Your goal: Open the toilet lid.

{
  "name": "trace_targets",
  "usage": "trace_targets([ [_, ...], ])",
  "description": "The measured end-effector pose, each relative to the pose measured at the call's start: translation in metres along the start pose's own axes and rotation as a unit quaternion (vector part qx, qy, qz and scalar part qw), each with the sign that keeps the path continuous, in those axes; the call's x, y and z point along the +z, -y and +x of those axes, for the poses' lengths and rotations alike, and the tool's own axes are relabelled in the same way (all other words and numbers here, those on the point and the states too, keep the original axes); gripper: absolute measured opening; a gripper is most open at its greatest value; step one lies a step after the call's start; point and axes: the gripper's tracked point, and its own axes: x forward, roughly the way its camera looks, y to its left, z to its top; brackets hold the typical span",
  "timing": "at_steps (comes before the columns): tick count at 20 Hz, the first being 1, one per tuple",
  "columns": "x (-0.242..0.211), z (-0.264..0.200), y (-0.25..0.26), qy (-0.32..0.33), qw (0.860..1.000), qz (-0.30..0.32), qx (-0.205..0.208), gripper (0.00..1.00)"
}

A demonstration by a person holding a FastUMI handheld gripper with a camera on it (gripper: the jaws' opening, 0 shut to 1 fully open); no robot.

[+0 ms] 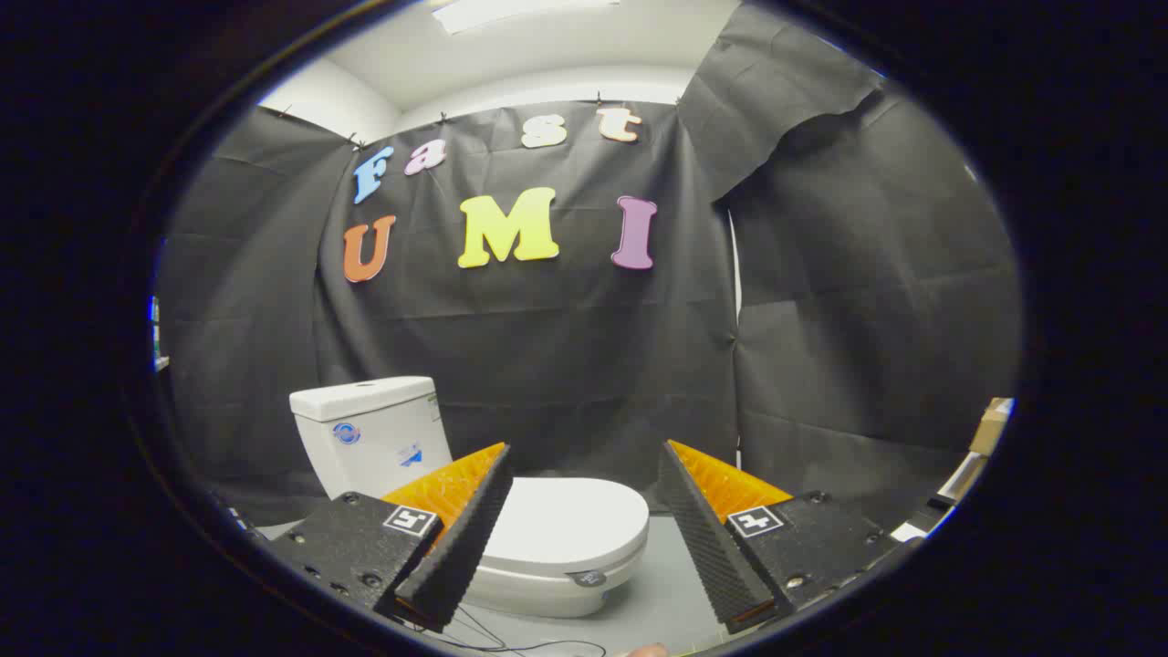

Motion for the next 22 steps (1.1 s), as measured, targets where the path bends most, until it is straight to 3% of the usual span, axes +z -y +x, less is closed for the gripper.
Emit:
trace_targets([
  [22, -0.015, 0.003, -0.009, -0.008, 1.0, -0.02, 0.003, 1.0],
])
